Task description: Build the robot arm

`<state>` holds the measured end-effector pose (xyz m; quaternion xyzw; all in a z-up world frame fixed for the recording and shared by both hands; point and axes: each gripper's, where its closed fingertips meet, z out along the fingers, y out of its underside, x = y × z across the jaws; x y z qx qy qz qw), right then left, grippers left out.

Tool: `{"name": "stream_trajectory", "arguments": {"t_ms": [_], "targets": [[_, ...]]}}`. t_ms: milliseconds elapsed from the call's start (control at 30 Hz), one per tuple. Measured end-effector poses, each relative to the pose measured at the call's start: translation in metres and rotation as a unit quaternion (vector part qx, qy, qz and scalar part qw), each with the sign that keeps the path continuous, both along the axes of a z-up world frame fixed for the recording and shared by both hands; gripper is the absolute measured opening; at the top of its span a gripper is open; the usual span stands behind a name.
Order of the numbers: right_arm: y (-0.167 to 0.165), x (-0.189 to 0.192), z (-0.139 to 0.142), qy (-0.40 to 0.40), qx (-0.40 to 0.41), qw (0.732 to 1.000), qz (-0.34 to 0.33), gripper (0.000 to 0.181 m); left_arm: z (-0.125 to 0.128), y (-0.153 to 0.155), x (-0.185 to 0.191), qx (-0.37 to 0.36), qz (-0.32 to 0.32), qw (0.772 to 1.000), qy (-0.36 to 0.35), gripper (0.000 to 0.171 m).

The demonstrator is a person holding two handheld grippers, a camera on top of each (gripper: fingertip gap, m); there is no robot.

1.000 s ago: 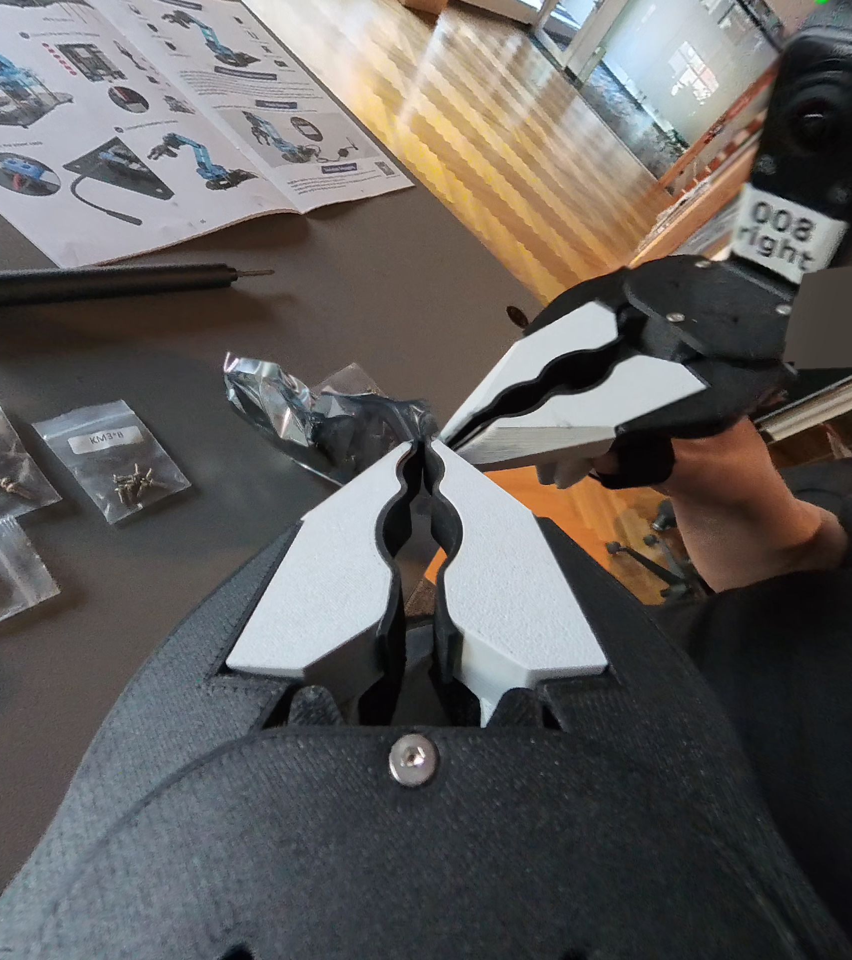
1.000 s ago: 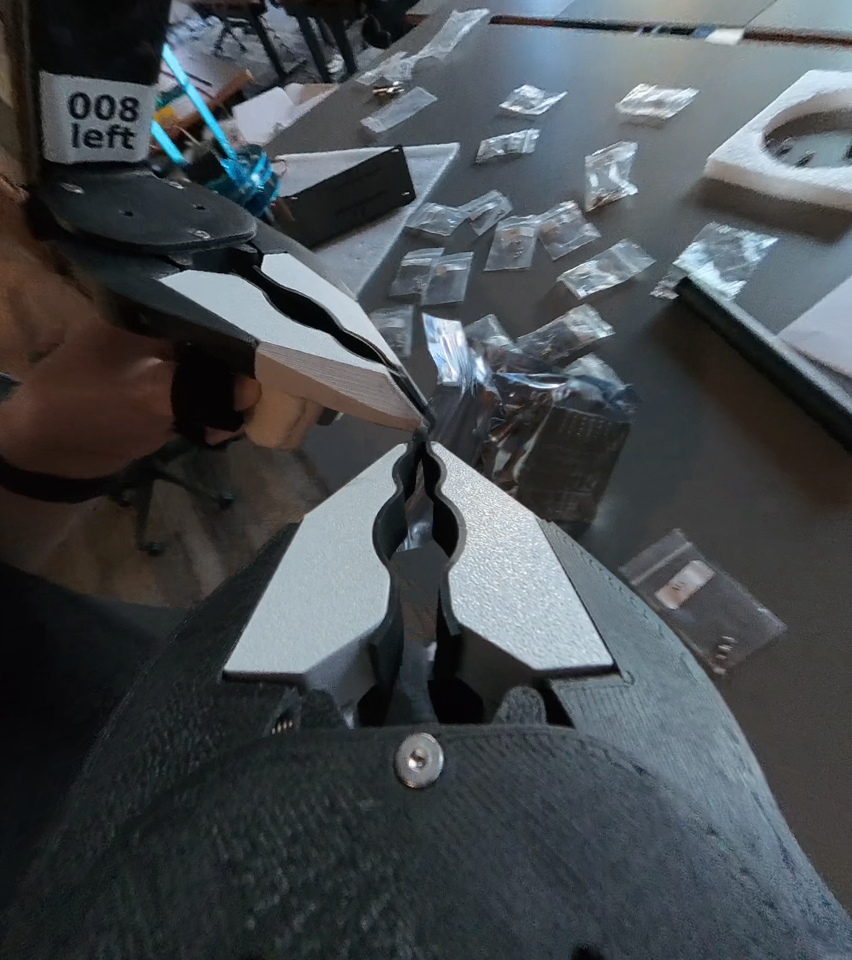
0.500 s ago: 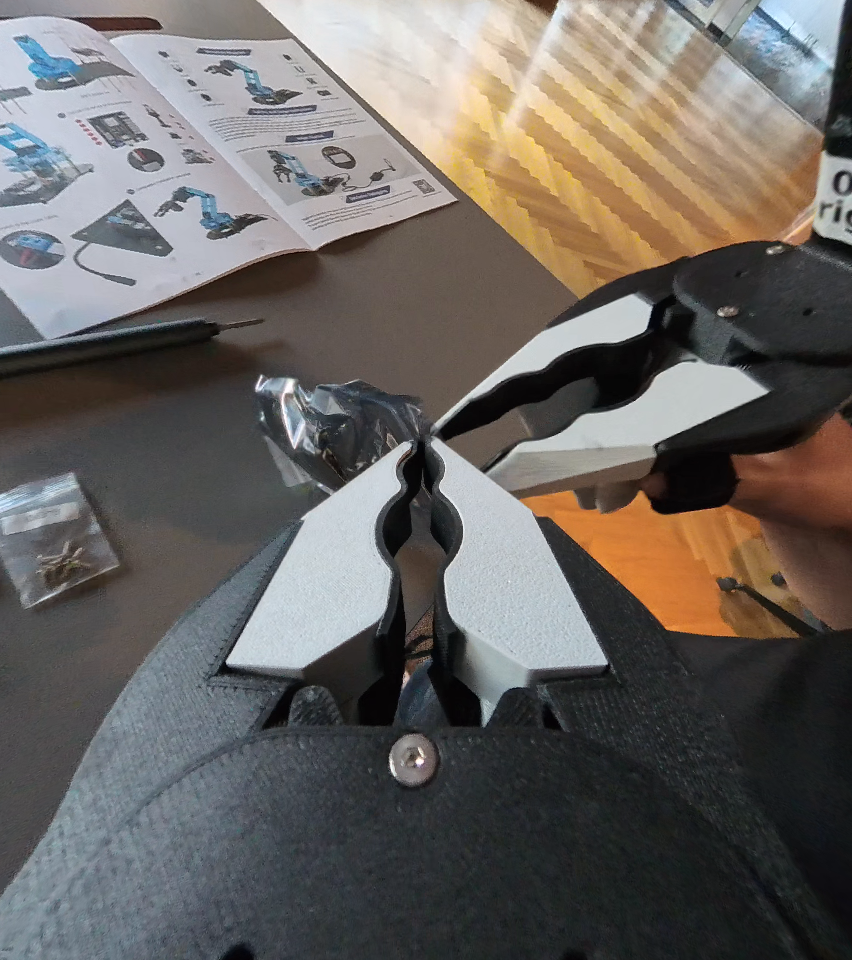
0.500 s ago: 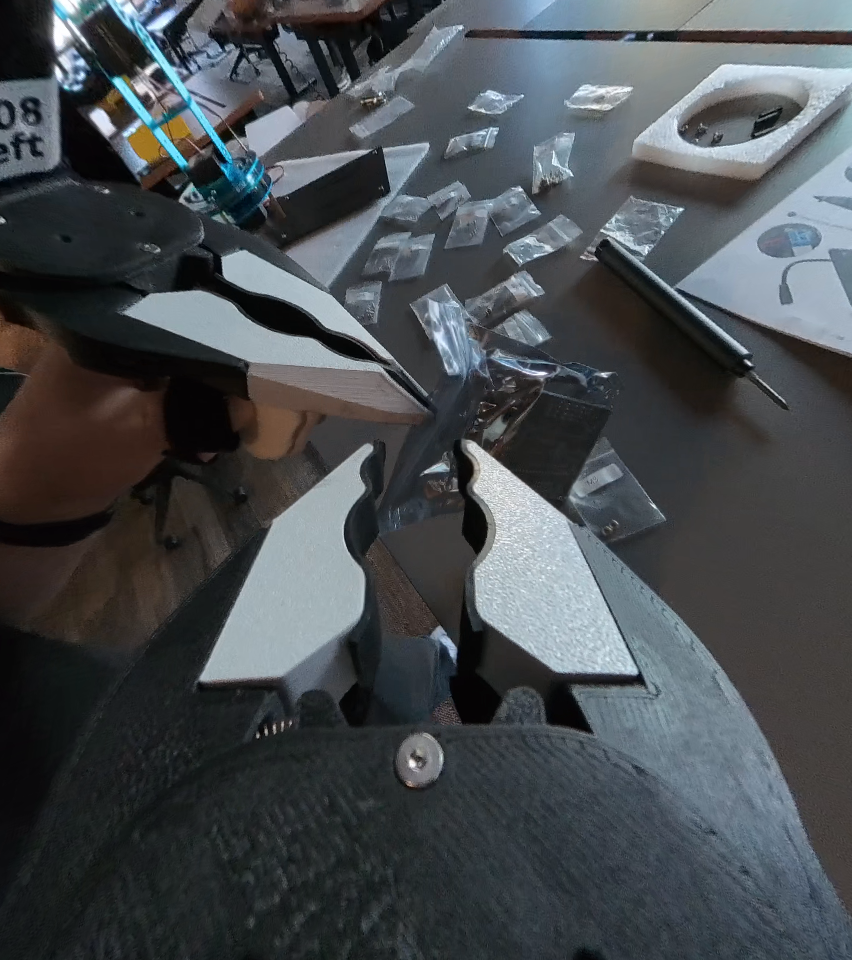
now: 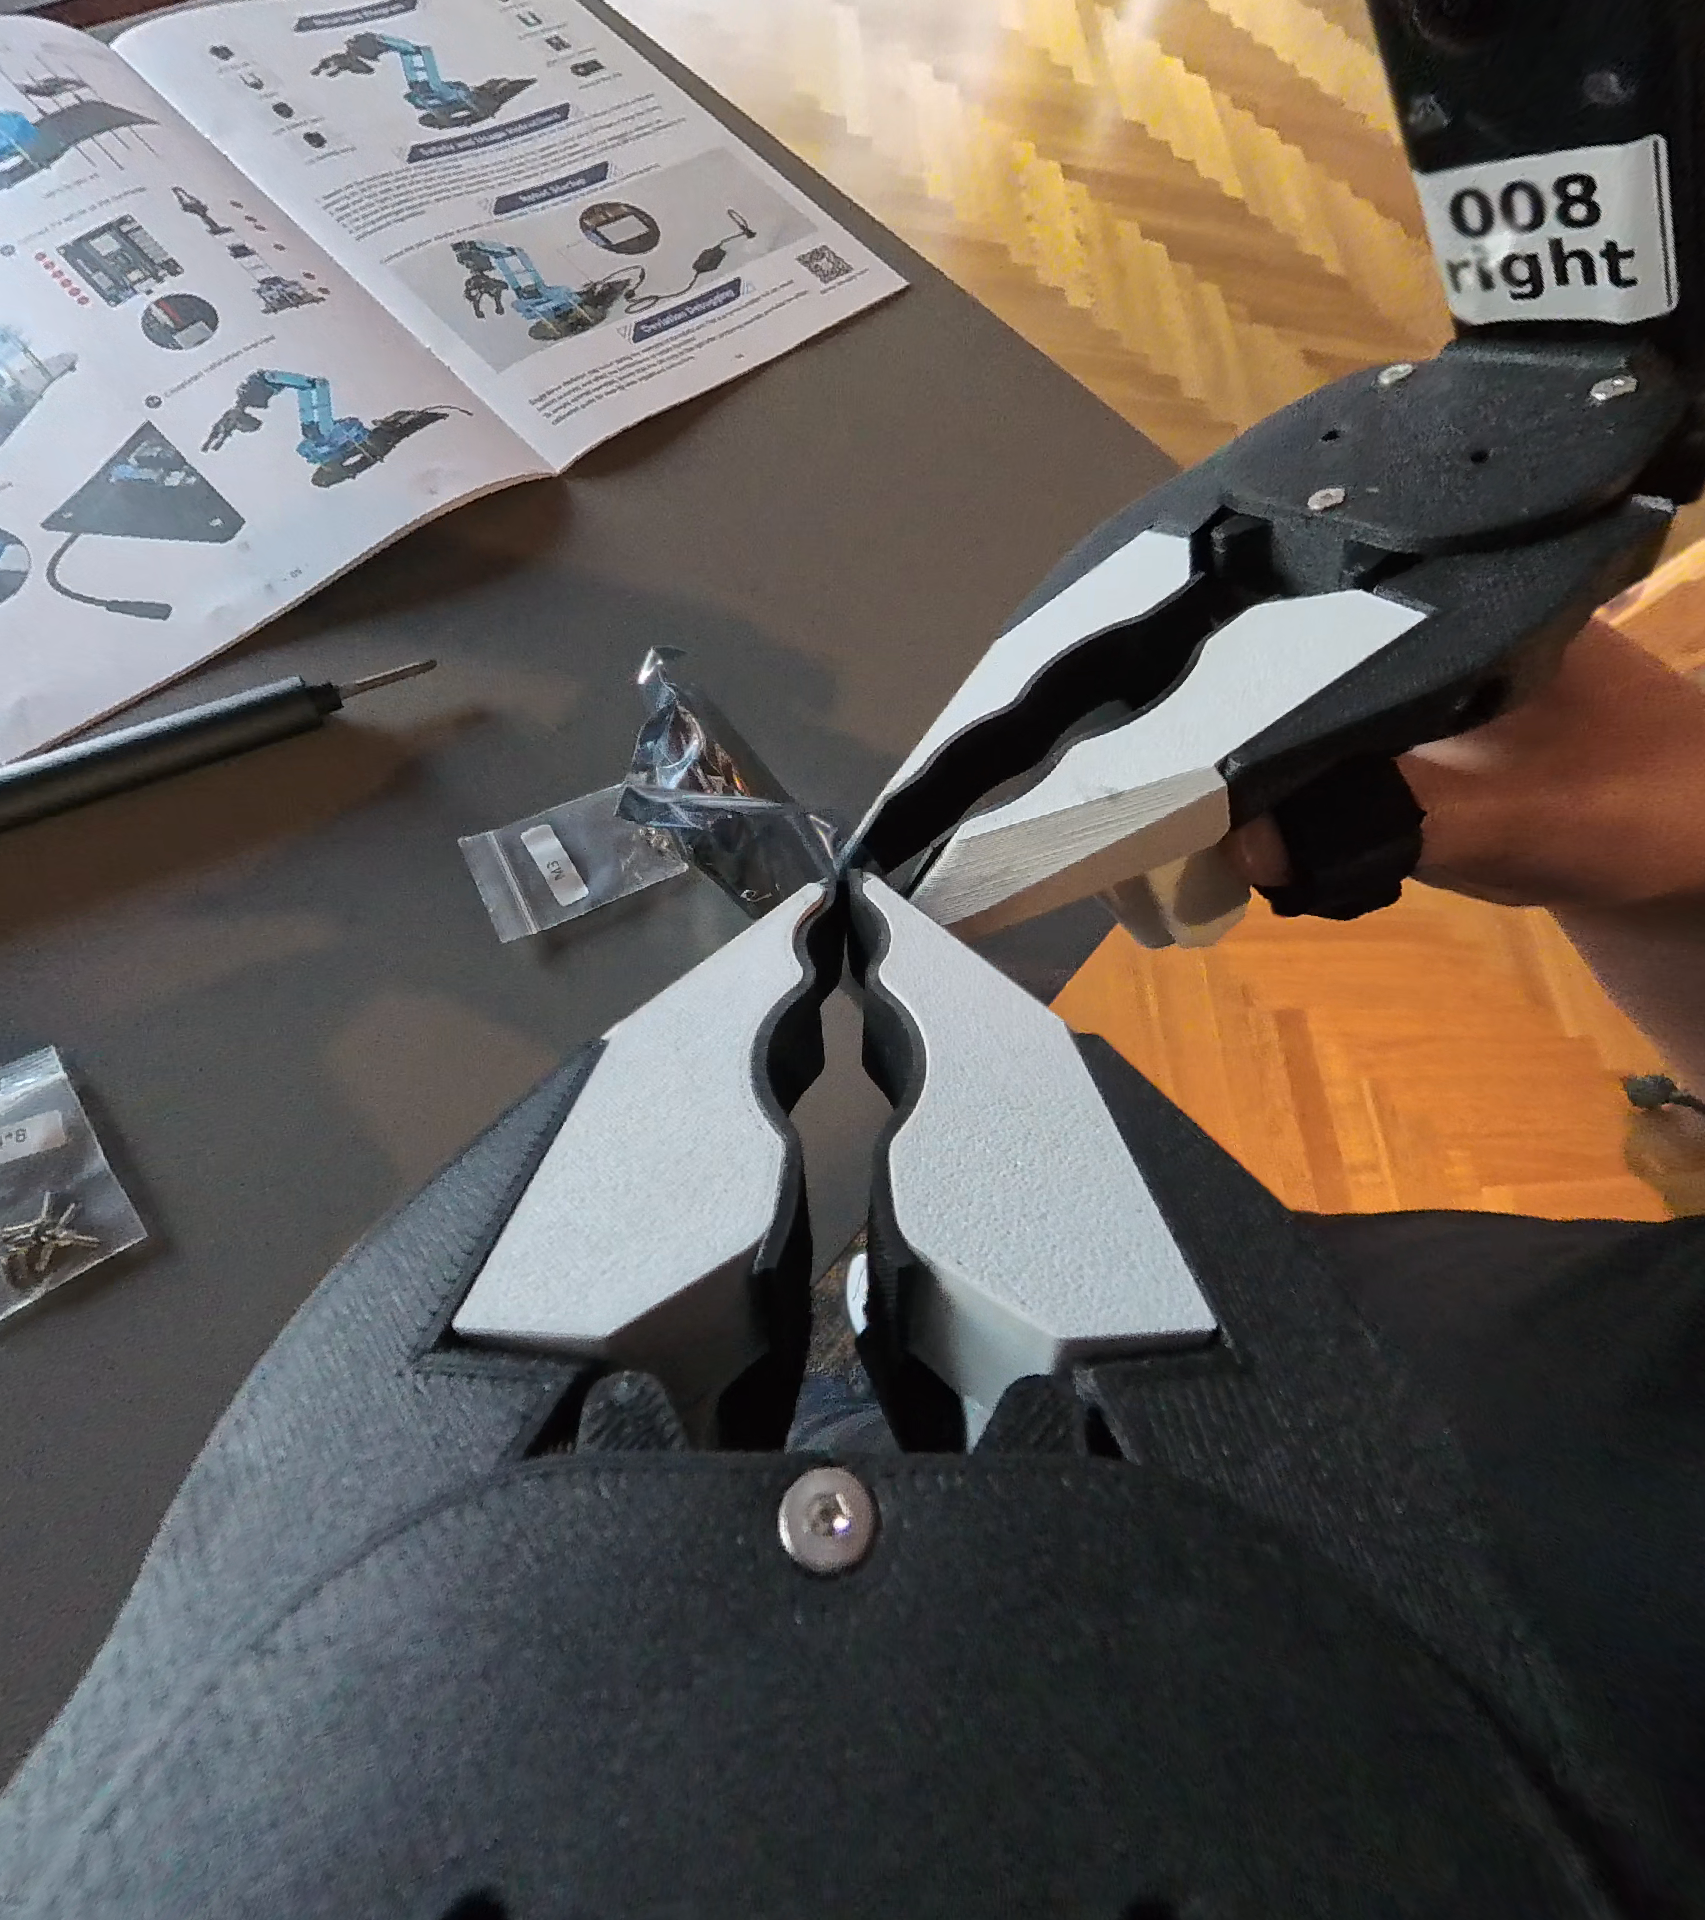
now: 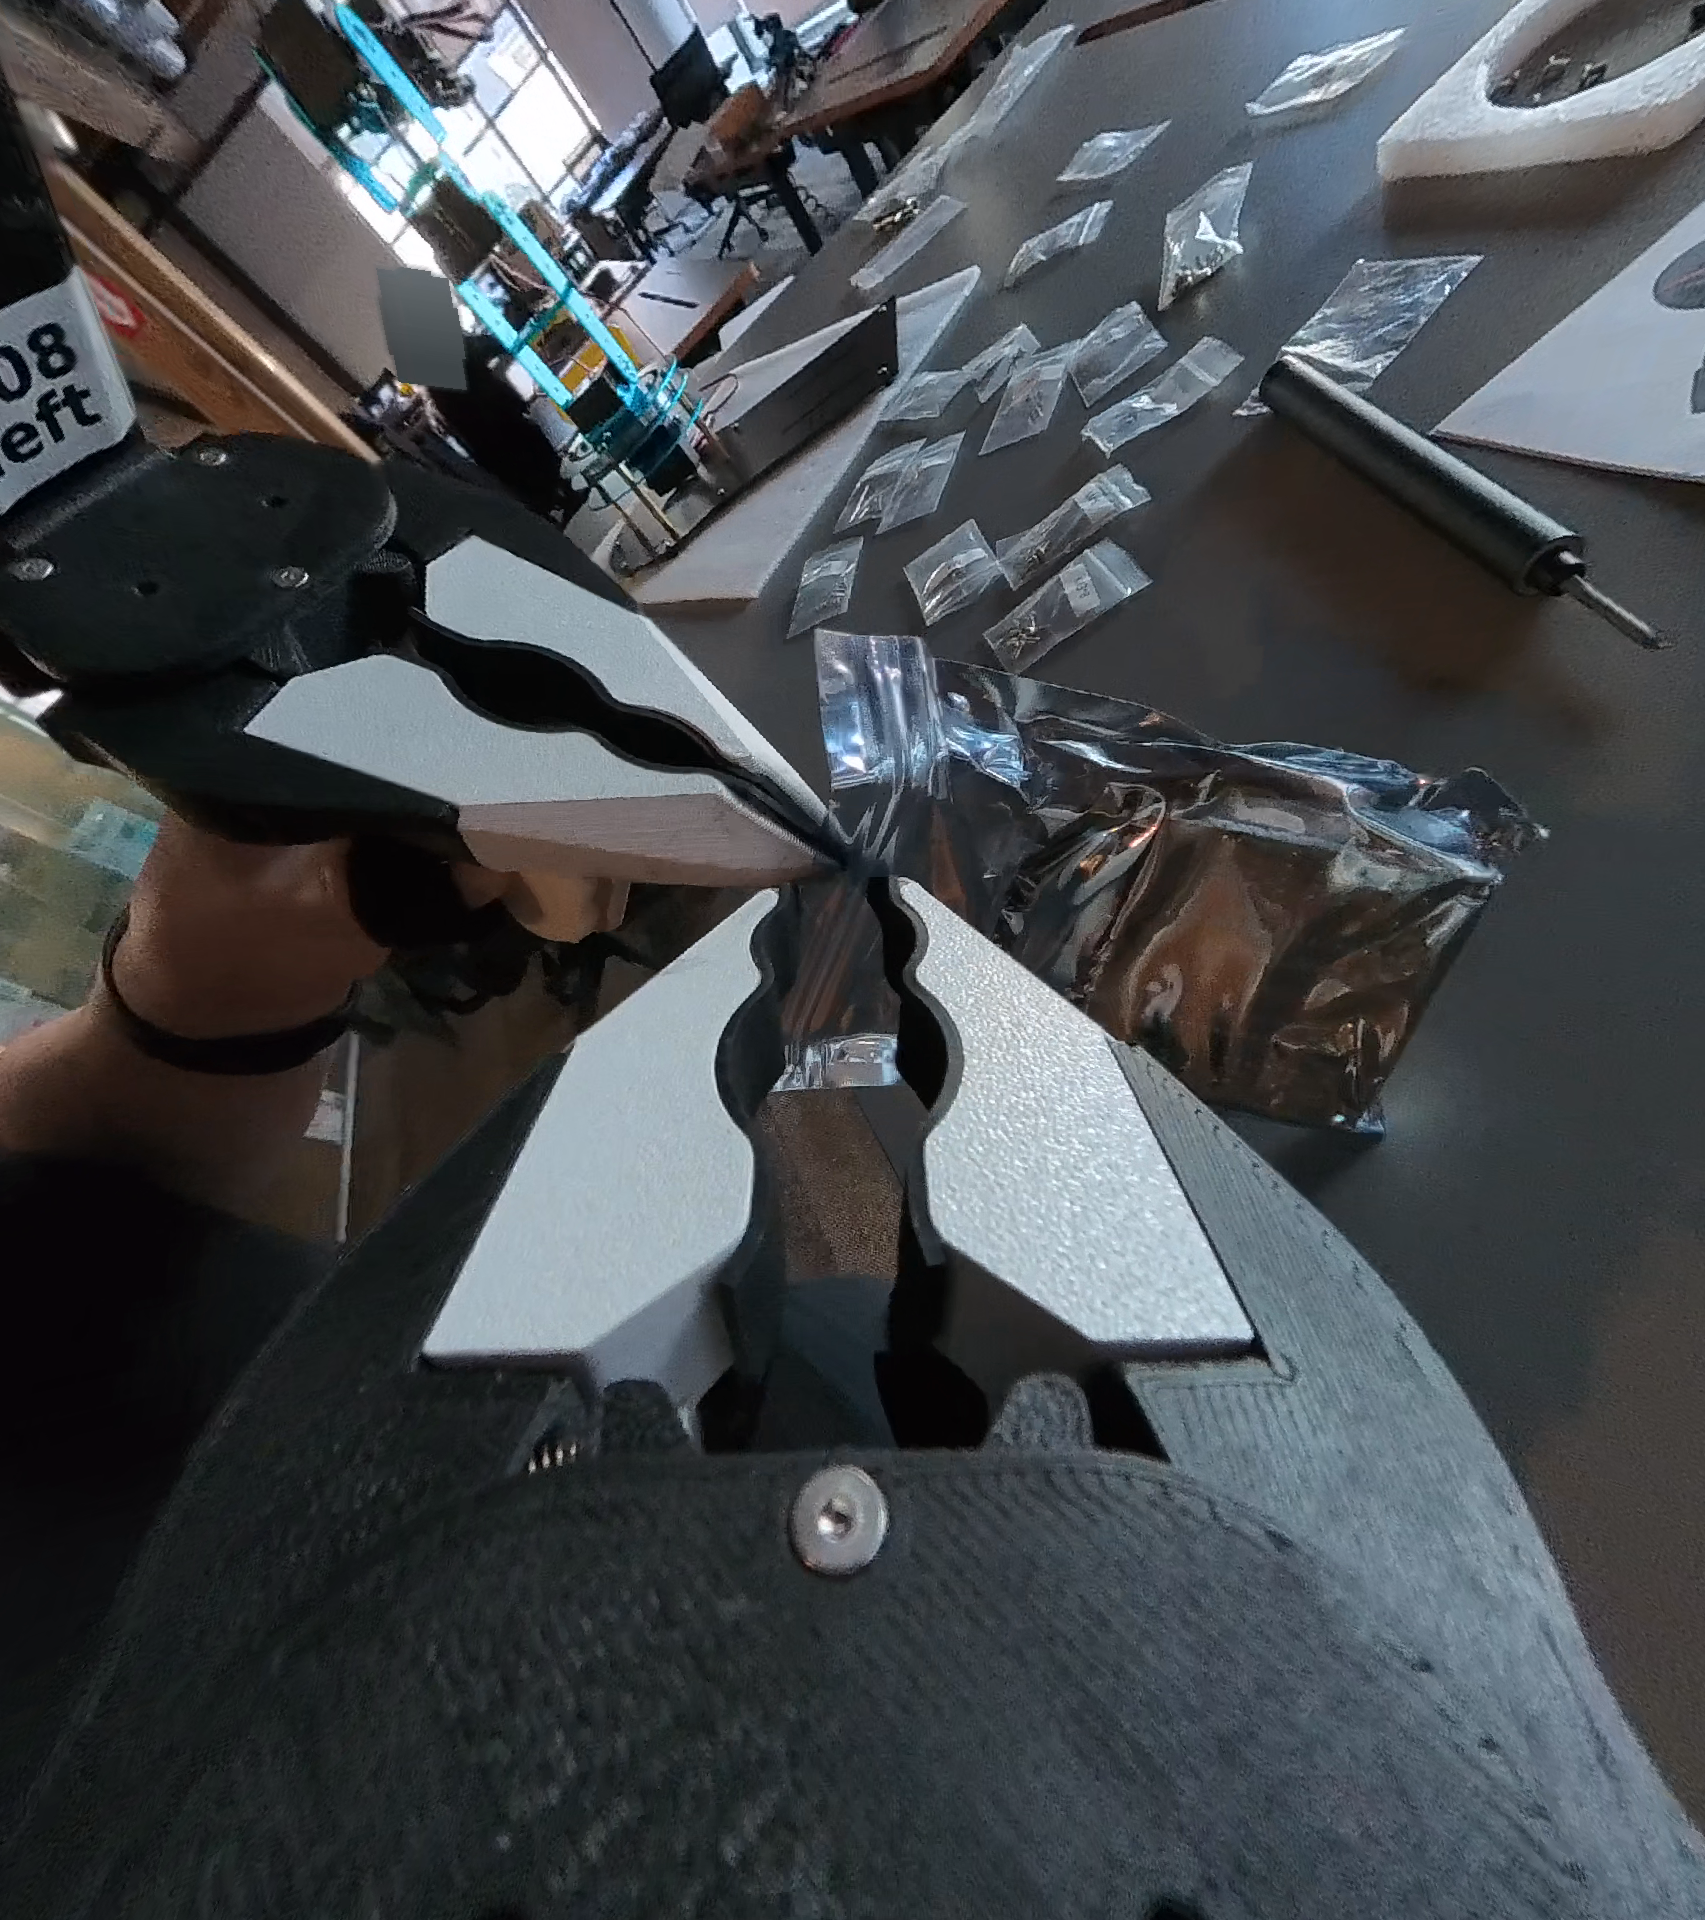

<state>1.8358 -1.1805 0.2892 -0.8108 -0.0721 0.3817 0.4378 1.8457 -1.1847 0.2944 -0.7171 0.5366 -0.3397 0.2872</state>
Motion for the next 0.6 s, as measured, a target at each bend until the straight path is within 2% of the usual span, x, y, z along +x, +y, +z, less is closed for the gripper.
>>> {"name": "stream_trajectory", "arguments": {"t_ms": [233,600], "targets": [[-0.005,0.0037,-0.0001,0.026,-0.009,0.999,0.038,0.014,-0.0007,-0.0047,0.0036,-0.012,0.002,1.0,-0.006,0.0],[-0.0076,0.0104,0.0078,0.014,0.011,0.996,0.084,0.012,0.0057,-0.0064,0.0106,-0.034,0.002,0.999,-0.02,0.0]]}}
